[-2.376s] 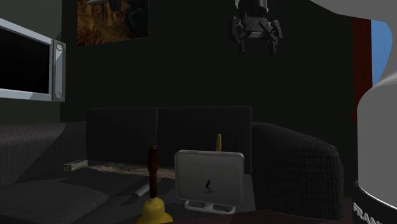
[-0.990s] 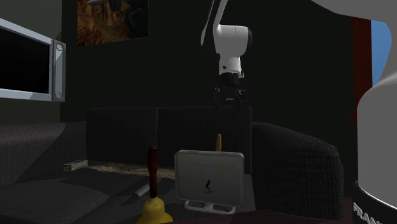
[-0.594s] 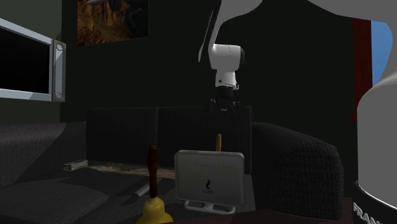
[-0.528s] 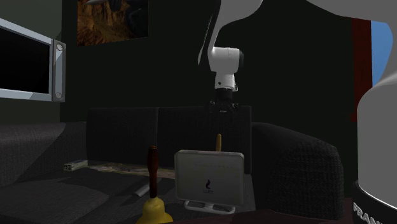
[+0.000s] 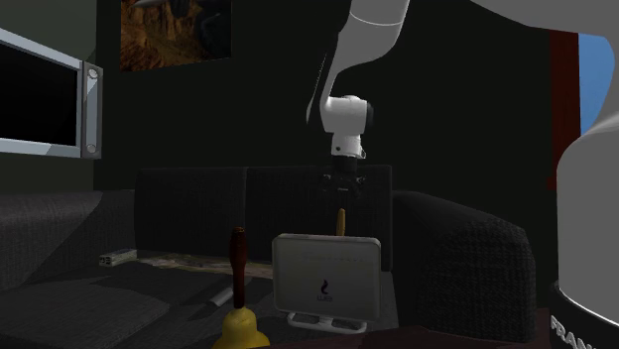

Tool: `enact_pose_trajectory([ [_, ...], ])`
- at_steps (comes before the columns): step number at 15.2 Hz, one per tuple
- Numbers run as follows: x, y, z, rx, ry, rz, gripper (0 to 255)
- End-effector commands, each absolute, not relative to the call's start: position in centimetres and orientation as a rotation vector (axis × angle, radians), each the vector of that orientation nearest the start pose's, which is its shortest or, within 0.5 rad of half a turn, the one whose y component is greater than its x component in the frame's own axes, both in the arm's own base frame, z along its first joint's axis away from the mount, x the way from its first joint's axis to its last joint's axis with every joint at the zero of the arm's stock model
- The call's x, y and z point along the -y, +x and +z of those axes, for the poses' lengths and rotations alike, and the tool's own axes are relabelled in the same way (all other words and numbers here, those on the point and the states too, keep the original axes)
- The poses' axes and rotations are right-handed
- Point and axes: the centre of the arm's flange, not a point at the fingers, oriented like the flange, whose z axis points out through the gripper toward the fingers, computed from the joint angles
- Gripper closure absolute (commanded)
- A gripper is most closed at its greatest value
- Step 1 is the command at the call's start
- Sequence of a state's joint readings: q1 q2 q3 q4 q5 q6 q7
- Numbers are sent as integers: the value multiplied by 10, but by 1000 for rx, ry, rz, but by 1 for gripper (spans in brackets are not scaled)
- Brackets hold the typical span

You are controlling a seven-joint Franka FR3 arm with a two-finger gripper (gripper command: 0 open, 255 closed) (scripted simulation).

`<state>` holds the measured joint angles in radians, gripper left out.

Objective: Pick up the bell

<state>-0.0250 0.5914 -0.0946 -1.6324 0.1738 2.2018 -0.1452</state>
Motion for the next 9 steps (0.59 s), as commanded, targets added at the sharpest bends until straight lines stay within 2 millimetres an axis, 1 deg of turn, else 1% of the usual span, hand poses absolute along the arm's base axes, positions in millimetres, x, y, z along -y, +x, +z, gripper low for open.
enact_pose_trajectory([
  [1, 68, 684, 264, -96, -3052, 8, 0],
  [3, 68, 684, 251, -96, -3052, 8, 0],
  [5, 68, 684, 251, -96, -3052, 8, 0],
  [6, 68, 685, 250, -96, -3052, 8, 255],
  [9, 68, 684, 250, -96, -3052, 8, 255],
])
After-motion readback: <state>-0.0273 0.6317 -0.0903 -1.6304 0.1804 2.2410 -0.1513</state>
